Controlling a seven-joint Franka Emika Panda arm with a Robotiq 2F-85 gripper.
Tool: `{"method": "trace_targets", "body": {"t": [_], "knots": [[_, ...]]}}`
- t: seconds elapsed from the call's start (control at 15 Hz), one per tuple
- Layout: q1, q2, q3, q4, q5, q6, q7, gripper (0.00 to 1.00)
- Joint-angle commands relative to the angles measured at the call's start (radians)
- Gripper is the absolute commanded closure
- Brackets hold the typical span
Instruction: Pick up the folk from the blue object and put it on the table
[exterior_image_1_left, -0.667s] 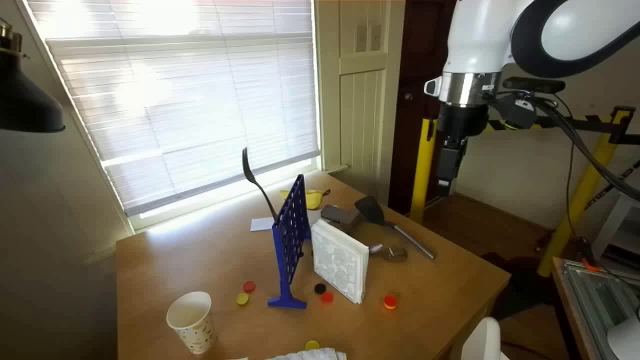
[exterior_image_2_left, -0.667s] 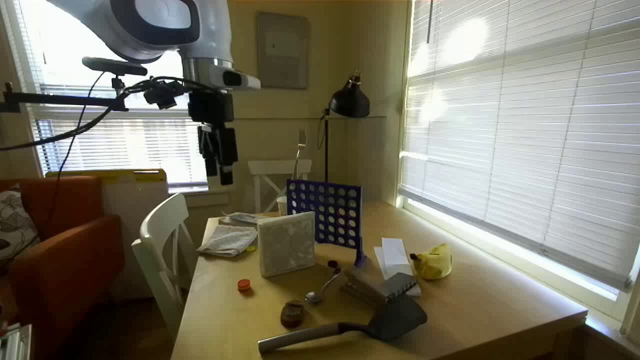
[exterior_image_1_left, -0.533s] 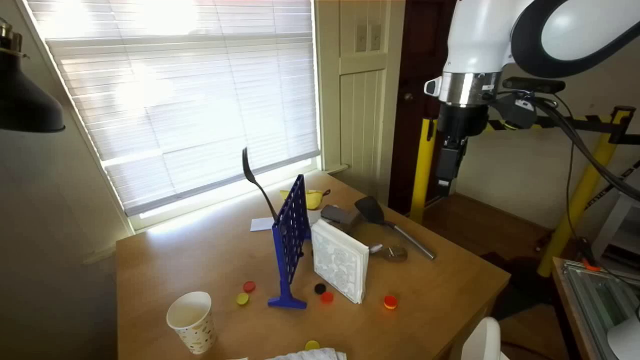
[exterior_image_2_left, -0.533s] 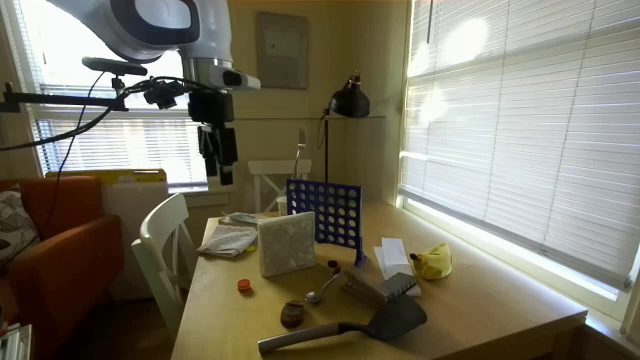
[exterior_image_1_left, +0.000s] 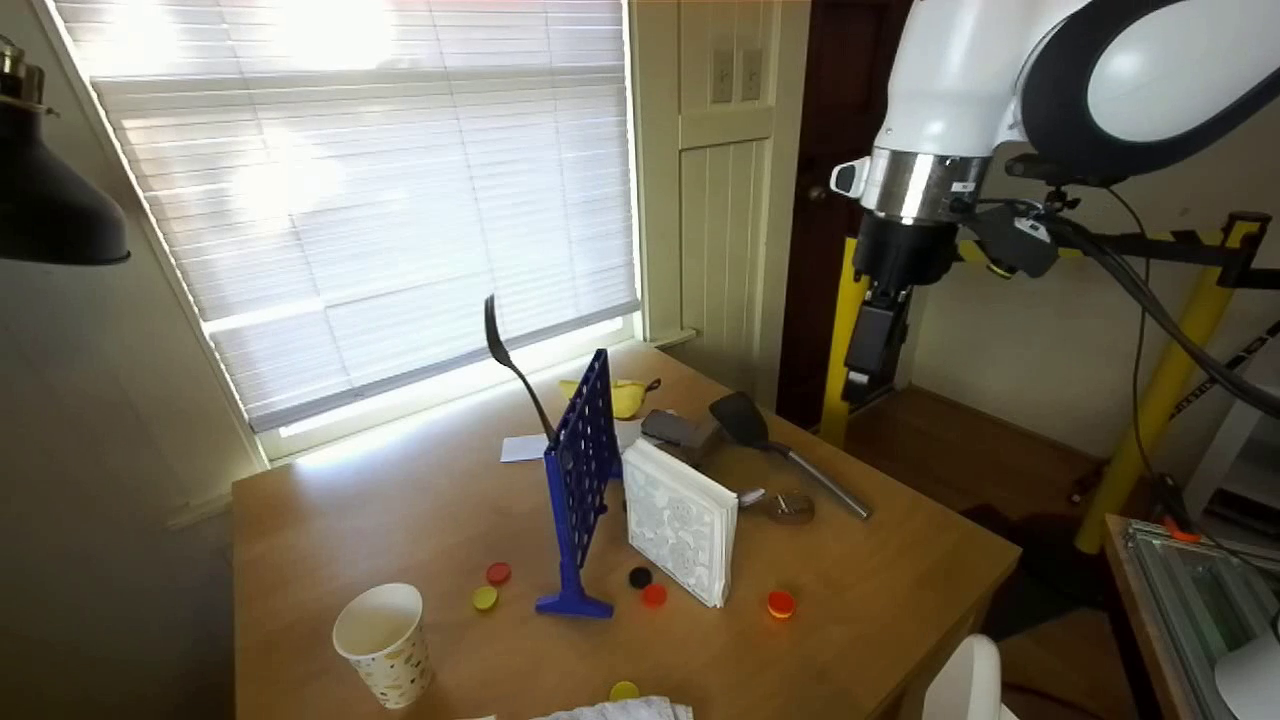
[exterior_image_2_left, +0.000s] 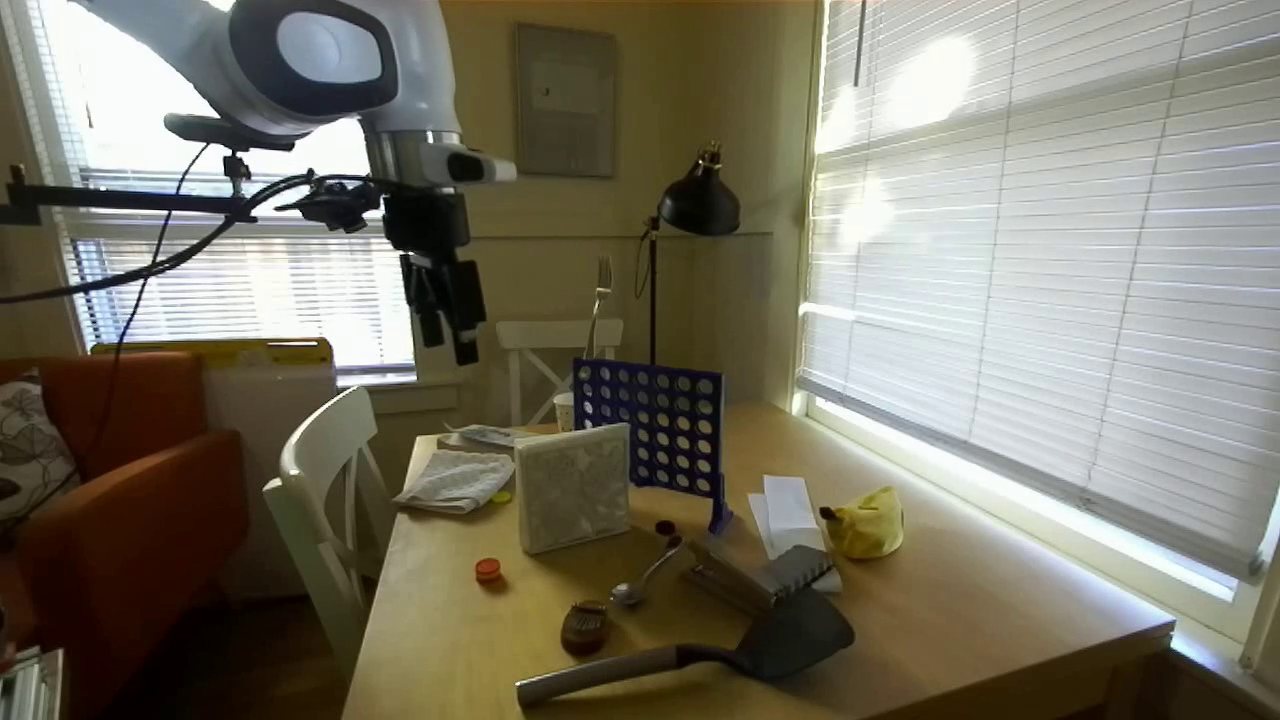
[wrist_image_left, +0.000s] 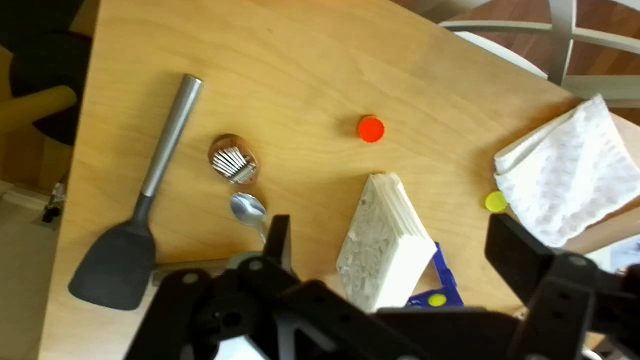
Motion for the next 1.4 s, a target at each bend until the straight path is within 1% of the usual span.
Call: {"method": "trace_targets", "body": {"t": [0.0, 0.2, 0.27, 0.4, 0.67, 0.73, 0.87, 1.0, 1.13, 1.2, 1.33], "knots": [[0.065, 0.084, 0.025, 0.027, 0.106, 0.172, -0.014, 0.0], [0.112, 0.155, 0.041, 0.053, 0.168, 0.358, -0.035, 0.0], [0.125, 0.181, 0.042, 0.068, 0.185, 0.398, -0.043, 0.0], [0.151, 0.226, 0.038, 0.085, 0.212, 0.518, -0.092, 0.0], [0.188, 0.316, 0.013, 0.097, 0.245, 0.729, -0.243, 0.0], [0.204, 0.341, 0.003, 0.098, 0.272, 0.8, -0.307, 0.0], [0.242, 0.373, -0.016, 0.104, 0.359, 0.891, -0.428, 0.0], [0.275, 0.405, -0.022, 0.129, 0.461, 0.95, -0.528, 0.0], [0.296, 0.426, -0.015, 0.169, 0.558, 0.977, -0.594, 0.0], [0.265, 0.389, -0.006, 0.113, 0.472, 0.953, -0.522, 0.0], [0.282, 0.404, -0.006, 0.141, 0.516, 0.961, -0.557, 0.0]]}}
